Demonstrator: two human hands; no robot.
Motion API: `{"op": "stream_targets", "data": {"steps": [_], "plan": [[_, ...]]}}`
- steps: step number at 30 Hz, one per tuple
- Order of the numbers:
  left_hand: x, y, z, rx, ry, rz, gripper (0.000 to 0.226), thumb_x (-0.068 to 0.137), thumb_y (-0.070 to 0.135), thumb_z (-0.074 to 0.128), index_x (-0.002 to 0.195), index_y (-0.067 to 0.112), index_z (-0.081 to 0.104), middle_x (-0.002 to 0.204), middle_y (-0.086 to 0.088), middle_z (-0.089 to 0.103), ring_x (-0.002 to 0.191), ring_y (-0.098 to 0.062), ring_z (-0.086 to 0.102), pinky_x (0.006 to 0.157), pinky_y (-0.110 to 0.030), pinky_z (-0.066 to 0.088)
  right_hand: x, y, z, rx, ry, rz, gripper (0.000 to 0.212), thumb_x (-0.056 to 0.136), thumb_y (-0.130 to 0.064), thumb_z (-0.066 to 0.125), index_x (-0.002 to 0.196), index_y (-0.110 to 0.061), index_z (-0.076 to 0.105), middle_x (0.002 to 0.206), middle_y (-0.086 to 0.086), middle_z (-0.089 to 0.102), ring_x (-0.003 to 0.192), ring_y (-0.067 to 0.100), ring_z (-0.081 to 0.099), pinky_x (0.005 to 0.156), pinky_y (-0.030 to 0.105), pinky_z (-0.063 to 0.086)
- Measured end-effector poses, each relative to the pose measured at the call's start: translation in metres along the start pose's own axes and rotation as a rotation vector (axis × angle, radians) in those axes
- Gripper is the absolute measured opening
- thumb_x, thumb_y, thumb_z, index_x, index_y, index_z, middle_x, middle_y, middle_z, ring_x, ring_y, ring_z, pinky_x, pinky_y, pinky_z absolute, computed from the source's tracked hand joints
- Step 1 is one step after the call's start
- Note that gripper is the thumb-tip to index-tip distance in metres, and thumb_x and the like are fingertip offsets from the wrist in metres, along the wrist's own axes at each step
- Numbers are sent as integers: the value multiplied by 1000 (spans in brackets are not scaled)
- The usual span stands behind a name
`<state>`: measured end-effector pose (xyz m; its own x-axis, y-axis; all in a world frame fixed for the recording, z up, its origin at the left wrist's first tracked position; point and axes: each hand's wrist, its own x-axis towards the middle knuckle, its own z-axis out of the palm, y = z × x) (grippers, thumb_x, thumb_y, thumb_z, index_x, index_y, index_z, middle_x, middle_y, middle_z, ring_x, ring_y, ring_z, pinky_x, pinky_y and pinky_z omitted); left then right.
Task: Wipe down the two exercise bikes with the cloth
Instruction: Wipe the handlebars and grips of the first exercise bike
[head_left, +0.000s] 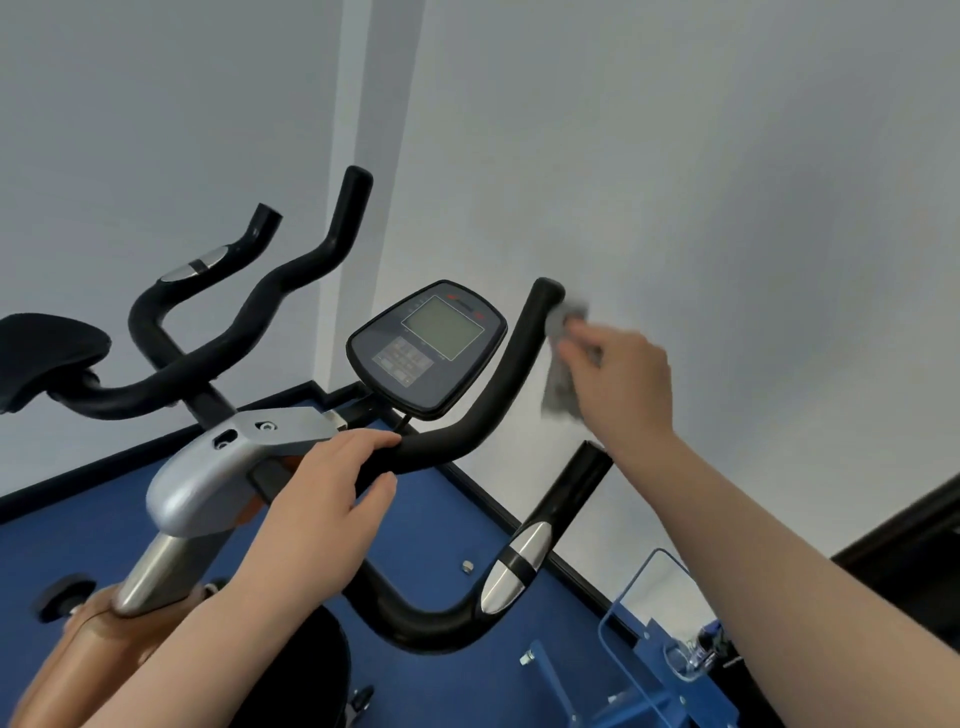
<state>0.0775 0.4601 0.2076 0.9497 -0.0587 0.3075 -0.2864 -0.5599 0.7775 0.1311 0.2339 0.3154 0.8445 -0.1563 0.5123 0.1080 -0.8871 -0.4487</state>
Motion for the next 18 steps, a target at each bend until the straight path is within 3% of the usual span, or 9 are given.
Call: {"op": "stream_targets", "data": {"steps": [2,4,7,10,12,14,18], "plan": [[0,-1,0,1,-3,1,33,90,25,52,121,34,52,119,20,53,112,0,42,90,-23,34,-8,1,-3,72,-7,90,25,88,-24,61,113,-27,69,93,-1,73,87,15,64,73,21,43],[0,-1,1,6,-2,1,33,90,26,52,122,35,52,121,20,53,115,0,42,93,-21,33,-2,-9,-3,192,113,147,23,88,-26,61,109,-28,71,84,-8,68,80,10,61,69,17,43],[0,-1,0,-5,0,-16,33,90,26,52,122,34,52,122,19,53,116,0,41,93,-22,33,0,-31,12,43,170,127,20,90,-28,55,103,-20,68,75,3,63,76,28,59,61,28,40],[-1,-1,1,-13,-7,-15,34,90,26,52,122,34,52,121,19,53,115,1,41,93,-22,35,-14,-37,27,-258,78,118,25,96,-29,45,116,-19,58,83,11,65,69,27,45,59,30,35],[0,-1,1,7,-7,-3,34,90,27,52,123,33,52,122,19,53,115,0,41,93,-22,34,-24,-35,33,-343,6,134,26,98,-28,43,118,-18,54,87,12,64,70,27,46,59,31,34],[1,0,1,17,-3,-9,33,90,27,52,123,31,52,122,17,53,115,-2,41,91,-22,34,-38,-35,44,-411,-80,109,22,97,-22,44,116,-14,52,86,11,64,74,28,56,59,30,34],[1,3,0,9,-10,-22,32,90,26,52,123,30,53,120,15,53,112,-4,42,90,-23,33,-53,-36,41,-441,-267,46,11,92,-15,48,98,-14,57,77,3,55,77,26,59,54,28,29]]}}
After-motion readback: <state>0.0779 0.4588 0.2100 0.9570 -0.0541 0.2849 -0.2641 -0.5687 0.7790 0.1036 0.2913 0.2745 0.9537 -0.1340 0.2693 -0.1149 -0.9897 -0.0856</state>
